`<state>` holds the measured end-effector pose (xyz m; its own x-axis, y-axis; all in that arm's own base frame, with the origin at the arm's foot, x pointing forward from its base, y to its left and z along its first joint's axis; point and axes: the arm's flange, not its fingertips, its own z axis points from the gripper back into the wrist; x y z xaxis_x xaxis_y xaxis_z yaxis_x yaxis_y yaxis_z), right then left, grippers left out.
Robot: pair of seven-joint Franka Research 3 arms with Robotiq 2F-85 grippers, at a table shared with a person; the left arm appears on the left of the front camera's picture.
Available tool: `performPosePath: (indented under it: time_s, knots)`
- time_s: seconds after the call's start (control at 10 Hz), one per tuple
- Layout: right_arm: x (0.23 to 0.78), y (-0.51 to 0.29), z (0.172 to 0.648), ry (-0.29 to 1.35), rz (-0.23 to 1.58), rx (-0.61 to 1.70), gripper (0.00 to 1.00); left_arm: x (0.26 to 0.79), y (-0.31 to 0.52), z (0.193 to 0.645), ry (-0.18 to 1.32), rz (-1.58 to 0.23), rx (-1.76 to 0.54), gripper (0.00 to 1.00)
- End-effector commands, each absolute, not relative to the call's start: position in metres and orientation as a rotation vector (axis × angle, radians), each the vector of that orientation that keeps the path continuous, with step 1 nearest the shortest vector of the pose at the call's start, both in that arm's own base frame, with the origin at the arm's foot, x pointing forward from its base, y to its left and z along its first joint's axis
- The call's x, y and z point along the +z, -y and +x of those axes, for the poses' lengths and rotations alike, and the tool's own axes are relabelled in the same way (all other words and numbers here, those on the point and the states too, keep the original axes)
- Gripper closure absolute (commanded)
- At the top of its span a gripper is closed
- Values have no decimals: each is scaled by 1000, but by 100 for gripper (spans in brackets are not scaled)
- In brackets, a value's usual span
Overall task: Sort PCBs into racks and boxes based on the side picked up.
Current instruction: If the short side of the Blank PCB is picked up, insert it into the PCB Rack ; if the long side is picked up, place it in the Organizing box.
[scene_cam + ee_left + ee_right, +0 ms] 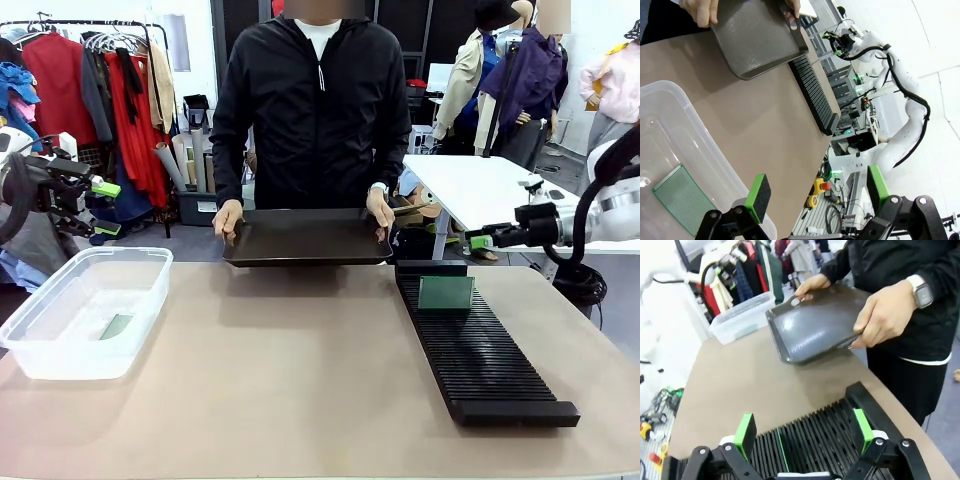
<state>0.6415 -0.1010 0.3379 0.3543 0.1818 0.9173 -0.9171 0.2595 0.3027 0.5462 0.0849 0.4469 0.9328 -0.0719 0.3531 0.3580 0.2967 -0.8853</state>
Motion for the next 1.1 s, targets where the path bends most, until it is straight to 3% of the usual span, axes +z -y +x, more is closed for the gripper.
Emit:
performPosePath:
  time_s: [0.0,0.4,0.7,1.0]
  knots:
    - [364,90,624,907,1047,724,0,449,-85,546,267,-1240,-288,0]
    - [409,91,592,700,1091,488,0,449,-85,546,267,-1240,-288,0]
    - [422,74,556,508,1313,424,0,449,-85,546,267,-1240,-288,0]
    - [430,69,519,498,1362,406,0,449,-85,546,267,-1240,-288,0]
